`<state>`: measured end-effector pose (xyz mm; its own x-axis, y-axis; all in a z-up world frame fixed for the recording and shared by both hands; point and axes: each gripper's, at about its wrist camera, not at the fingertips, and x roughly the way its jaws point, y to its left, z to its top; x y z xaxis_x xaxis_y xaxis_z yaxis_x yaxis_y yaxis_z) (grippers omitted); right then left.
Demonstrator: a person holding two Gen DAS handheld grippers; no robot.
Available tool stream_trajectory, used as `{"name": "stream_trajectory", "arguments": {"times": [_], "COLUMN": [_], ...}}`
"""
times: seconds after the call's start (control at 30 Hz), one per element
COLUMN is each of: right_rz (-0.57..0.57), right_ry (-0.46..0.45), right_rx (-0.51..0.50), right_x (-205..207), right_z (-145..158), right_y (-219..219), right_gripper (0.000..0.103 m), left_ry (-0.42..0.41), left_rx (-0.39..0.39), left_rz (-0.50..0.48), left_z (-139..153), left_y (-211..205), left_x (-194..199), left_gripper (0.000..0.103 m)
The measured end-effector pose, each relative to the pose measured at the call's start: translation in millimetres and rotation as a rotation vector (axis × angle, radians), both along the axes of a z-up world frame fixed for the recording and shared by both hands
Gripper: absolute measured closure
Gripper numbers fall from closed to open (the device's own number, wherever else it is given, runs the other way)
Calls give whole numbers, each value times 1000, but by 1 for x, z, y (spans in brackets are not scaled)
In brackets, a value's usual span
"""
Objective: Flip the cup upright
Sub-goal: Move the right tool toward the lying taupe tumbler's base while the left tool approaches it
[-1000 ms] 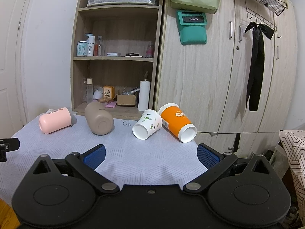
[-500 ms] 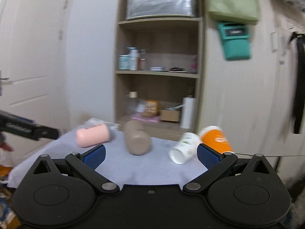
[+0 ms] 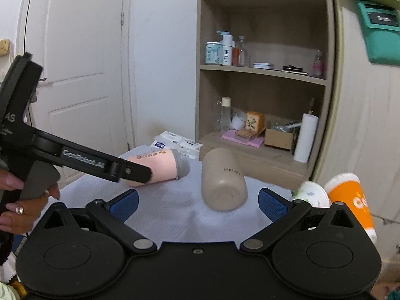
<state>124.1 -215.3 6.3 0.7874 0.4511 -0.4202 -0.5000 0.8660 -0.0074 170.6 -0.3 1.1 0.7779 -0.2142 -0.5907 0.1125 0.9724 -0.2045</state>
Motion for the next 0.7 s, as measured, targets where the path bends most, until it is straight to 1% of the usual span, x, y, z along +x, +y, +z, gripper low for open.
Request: {"name": "stream_trajectory", "arguments": {"times": [0.2,0.27,0.33,0.4,0.57,0.7], "right_rz": [47,58,51,56,69,54], "right_ry": [-5,10,17,19,32,58], "right_rx": [1,-19,-59,-85,-163,-193], "right_x": [36,47,57,66,88,110], "right_z": [-18,-24,-29,-33,-42,-54], "right_y": [6,9,15,20,33,38], "right_gripper": [0,0,0,0,0,0], "left_ry": [50,75,103,117,131,137], "left_rx": [-136,-198,-242,-265,-290,-318], "left_rz": [16,16,7,4,23,35], "left_z": [-21,-29,-35,-39,-45,-49], "left_y": [3,5,5,4,2,3], "left_x": [31,41,51,57,70,77], "left_gripper": [1,1,2,2,2,3]}}
